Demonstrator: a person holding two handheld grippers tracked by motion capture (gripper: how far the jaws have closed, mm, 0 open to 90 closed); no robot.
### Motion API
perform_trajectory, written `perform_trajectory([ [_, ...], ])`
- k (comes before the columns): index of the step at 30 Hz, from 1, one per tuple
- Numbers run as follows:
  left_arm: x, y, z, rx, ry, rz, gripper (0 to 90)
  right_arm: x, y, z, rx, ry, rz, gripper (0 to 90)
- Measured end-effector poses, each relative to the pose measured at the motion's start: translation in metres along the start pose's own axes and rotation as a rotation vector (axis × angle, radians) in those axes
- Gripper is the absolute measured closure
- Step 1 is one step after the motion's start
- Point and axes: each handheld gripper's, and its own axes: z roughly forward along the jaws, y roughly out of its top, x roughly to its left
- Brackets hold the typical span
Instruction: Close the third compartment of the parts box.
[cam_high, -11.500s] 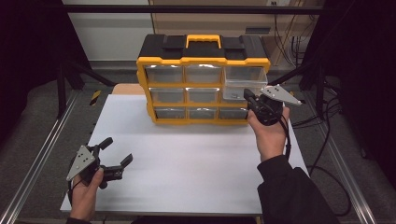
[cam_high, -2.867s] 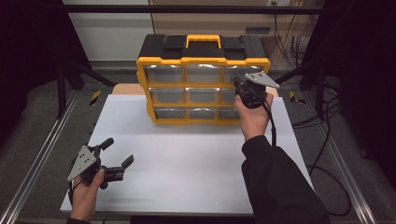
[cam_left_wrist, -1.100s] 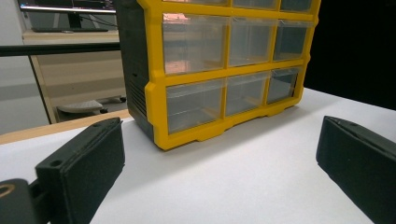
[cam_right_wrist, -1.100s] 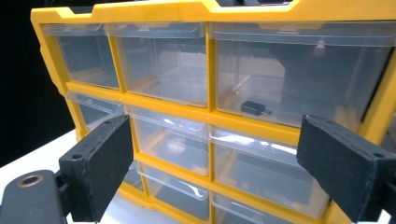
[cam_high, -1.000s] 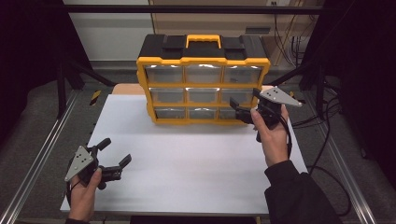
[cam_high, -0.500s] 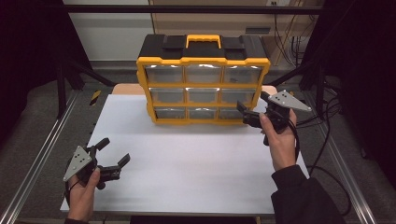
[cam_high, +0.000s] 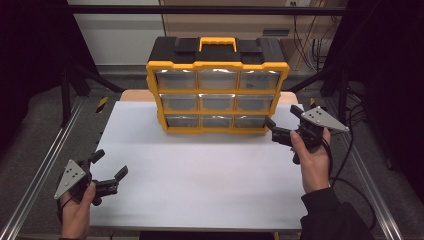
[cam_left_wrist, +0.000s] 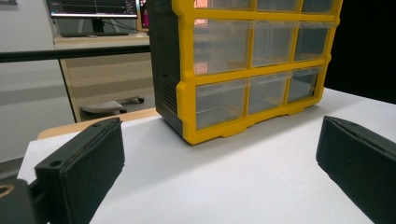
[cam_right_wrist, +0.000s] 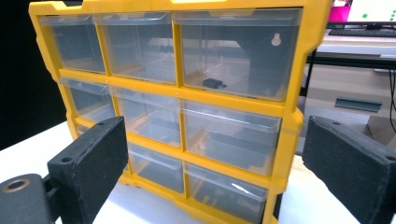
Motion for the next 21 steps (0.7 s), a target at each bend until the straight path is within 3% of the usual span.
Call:
perform_trajectory([
  [3,-0.002,0.0,0.002,-0.005,-0.01,-0.016,0.8,-0.003,-0.004,-0.006,-0.001,0.002,0.004,6.4],
  [9,-0.005,-0.001,0.005,0.002,-0.031,-0.007,0.8,-0.01,-0.009,-0.016,0.004,-0.006,-0.004,6.1],
  [13,-0.005,-0.002,0.007,-0.006,-0.041,-0.029,0.8,-0.013,-0.014,-0.022,-0.001,-0.01,-0.002,6.1],
  [21,-0.015,-0.004,0.017,0.008,-0.081,-0.02,0.9,-0.016,-0.026,-0.027,0.004,-0.019,-0.028,5.3],
])
